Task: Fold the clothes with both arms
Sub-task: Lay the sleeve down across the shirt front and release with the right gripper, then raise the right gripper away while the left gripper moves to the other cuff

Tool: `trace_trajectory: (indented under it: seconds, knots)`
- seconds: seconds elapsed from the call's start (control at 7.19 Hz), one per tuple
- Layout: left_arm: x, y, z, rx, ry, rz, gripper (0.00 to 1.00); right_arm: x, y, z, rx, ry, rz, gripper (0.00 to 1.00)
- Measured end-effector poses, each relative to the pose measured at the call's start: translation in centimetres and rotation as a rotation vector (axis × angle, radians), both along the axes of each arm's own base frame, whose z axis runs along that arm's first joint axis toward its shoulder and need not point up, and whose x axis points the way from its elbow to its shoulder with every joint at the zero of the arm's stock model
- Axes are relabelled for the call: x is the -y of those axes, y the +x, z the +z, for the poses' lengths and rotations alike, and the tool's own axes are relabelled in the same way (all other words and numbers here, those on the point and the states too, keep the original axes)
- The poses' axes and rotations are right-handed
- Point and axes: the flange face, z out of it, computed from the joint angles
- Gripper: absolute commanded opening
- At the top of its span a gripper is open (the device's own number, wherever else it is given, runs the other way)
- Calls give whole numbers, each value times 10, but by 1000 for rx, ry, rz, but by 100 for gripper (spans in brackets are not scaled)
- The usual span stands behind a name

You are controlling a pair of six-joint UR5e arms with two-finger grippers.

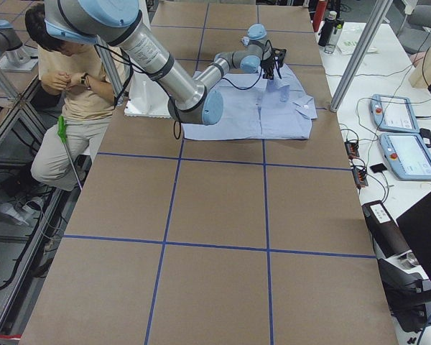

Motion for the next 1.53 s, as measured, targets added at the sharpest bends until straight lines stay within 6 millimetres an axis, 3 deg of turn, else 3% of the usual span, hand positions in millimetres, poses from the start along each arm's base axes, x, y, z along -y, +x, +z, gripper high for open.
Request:
trace_trajectory:
  seconds: [0.42, 0.7, 0.83, 0.97, 1.25, 1.53]
  knots:
    - [1, 0, -2, -2, 5, 1, 100, 12, -23, -31, 15, -10, 11, 99]
    - [19, 9, -23, -16, 32, 3, 100, 14, -25, -33, 29, -21, 18, 99]
    - [33, 27, -34, -26, 44, 23, 99, 15, -17, -24, 34, -27, 20, 99]
    - [45, 46, -34, -34, 48, 45, 100, 13, 1, -2, 42, -31, 17, 99]
    - [72, 68, -4, -39, 39, 71, 100, 9, 57, 59, 55, -67, -11, 99]
    - [83, 83, 28, -43, 0, 78, 100, 13, 116, 118, 49, -134, -40, 99]
